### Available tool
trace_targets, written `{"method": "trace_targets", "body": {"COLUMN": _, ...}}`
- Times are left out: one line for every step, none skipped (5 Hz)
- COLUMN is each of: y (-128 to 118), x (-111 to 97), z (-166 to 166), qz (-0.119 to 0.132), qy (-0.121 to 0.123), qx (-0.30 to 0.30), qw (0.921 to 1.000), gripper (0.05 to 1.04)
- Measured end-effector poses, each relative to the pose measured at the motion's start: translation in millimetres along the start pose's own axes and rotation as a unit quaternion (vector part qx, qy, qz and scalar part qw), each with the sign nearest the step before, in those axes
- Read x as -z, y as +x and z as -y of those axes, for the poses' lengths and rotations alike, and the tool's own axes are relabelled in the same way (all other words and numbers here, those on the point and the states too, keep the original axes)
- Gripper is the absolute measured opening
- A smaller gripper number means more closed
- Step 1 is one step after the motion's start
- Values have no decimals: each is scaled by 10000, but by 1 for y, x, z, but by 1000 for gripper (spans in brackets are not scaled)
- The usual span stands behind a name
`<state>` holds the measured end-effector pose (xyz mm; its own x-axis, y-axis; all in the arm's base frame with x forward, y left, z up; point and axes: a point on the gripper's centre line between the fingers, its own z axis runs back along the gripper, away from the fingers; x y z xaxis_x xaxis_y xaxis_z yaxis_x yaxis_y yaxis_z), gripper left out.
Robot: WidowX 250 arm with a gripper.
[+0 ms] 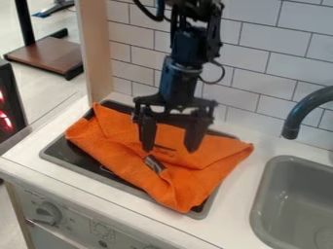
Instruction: Unfold the orange cloth on the table
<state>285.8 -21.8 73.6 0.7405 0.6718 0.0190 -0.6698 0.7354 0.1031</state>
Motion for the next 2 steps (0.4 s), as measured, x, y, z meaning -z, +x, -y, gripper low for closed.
{"method": "trace_targets", "body": {"y": 10, "x": -6, "z": 9, "qz": 341, "qy": -380, "qx": -775, "qw": 9957, "gripper": 999}}
{"method": "trace_targets", "body": {"y": 15, "x": -5, "z": 15, "qz": 457, "qy": -655, "qx": -1356, "qw": 9875, "gripper": 999}}
